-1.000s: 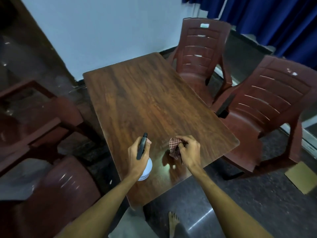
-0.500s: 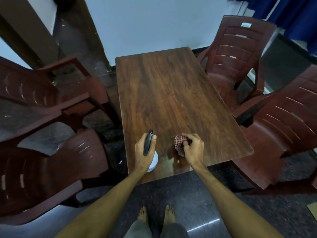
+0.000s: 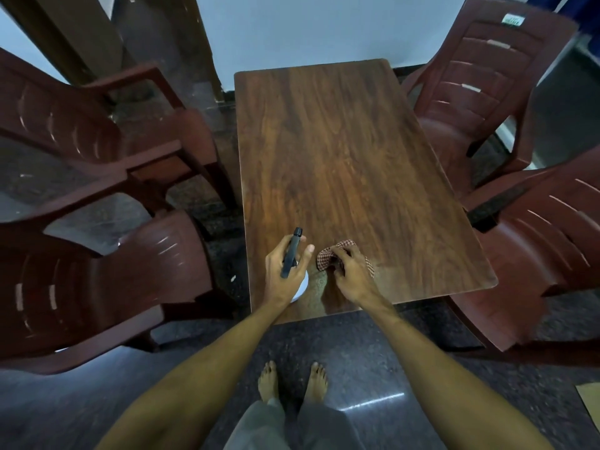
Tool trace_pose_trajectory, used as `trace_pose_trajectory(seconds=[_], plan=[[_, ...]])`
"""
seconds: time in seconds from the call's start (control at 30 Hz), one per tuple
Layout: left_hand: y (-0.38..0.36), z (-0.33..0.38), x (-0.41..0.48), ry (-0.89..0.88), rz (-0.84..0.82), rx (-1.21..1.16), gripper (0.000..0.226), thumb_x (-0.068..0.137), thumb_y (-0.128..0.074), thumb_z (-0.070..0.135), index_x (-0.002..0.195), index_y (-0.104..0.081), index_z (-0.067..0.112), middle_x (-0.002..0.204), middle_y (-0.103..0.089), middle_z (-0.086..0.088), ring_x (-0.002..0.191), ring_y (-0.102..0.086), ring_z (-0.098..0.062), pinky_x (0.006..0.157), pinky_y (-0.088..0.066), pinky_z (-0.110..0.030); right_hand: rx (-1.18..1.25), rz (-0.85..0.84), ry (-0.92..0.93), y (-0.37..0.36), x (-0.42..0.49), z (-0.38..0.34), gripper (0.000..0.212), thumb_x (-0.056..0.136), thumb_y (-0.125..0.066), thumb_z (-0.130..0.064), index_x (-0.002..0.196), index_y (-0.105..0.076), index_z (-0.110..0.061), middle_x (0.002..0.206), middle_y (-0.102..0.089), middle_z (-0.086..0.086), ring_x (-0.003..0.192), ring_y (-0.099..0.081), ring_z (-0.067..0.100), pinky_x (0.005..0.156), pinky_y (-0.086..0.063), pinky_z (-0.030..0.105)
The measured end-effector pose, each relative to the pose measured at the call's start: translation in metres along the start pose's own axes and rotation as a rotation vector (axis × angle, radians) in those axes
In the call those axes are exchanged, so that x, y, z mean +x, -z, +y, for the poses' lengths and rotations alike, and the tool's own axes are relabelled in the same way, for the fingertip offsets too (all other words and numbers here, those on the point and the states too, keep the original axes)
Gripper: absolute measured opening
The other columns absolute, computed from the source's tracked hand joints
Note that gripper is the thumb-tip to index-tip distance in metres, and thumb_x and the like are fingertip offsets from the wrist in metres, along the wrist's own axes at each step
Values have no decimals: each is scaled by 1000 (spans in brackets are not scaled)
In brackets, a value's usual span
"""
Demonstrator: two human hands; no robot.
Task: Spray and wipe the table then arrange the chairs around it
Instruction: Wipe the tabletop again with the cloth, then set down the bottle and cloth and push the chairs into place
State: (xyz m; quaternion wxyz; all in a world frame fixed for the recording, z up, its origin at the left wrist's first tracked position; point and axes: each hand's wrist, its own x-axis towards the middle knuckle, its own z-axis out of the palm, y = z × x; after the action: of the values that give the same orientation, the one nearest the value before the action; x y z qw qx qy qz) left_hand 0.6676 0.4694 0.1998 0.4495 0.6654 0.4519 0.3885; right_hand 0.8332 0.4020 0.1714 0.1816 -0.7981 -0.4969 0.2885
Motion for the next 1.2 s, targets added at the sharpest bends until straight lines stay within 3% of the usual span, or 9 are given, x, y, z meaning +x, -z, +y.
trace_pose_trajectory(seconds=[0.17,0.3,0.37,0.43,0.53,0.7,0.9,1.07,1.2], plan=[[17,-7,-13,40,-26,7,32,90,-84,24,117,-71,12,103,-76,3,71,-71,-16,72,-57,-27,-45,47,20,5,-10,-11,58,88,-60,-2,144,-51,-15,150,-43,11,140,-37,28,118,-31,38],[28,-12,-17,101,-147,13,67,84,-90,34,140,-58,16,123,-72,5,101,-73,-11,90,-60,-37,-49,128,100,16,-16,-24,50,86,-58,0,134,-61,-14,140,-51,10,133,-44,28,110,-40,41],[37,-15,-21,132,-233,48,83,80,-90,43,149,-47,29,136,-63,16,121,-65,-11,102,-54,-36,-32,140,116,22,-19,-32,50,87,-58,1,135,-61,-13,142,-50,11,135,-43,28,111,-40,43],[52,-18,-23,162,-322,76,97,78,-91,35,156,-34,38,151,-47,25,138,-52,-9,114,-45,-37,-25,161,144,28,-24,-40,49,88,-58,1,135,-61,-12,141,-52,10,133,-47,27,109,-43,42],[89,-22,-27,157,-428,196,112,74,-86,30,161,-18,46,170,-23,18,157,-26,-15,126,-30,-52,5,222,181,35,-32,-52,48,89,-58,1,135,-60,-12,139,-52,9,130,-50,26,107,-45,44],[149,-3,-37,125,-457,342,100,78,-73,31,163,-20,39,172,-20,5,160,-15,-18,129,-21,-57,87,435,248,38,-58,-90,47,95,-54,-4,142,-54,-13,149,-44,8,138,-43,23,110,-44,45],[211,6,-43,11,-318,455,74,96,-71,31,161,-38,24,167,-38,0,155,-30,-18,126,-23,-35,-11,542,461,3,-90,-177,45,99,-54,-15,145,-50,-11,154,-40,13,146,-33,27,117,-34,44],[281,-17,-44,-43,-238,548,67,98,-68,36,159,-43,21,161,-48,-4,150,-41,-22,124,-30,-40,-133,389,530,-66,-85,-233,49,101,-53,-24,147,-46,-9,154,-40,17,145,-35,32,117,-33,46],[348,-44,-46,-4,-257,617,75,95,-58,48,161,-38,21,162,-46,-7,151,-40,-27,122,-35,-52,-252,212,451,-125,-75,-272,64,102,-50,-38,156,-28,-13,163,-23,16,152,-20,32,121,-26,47]])
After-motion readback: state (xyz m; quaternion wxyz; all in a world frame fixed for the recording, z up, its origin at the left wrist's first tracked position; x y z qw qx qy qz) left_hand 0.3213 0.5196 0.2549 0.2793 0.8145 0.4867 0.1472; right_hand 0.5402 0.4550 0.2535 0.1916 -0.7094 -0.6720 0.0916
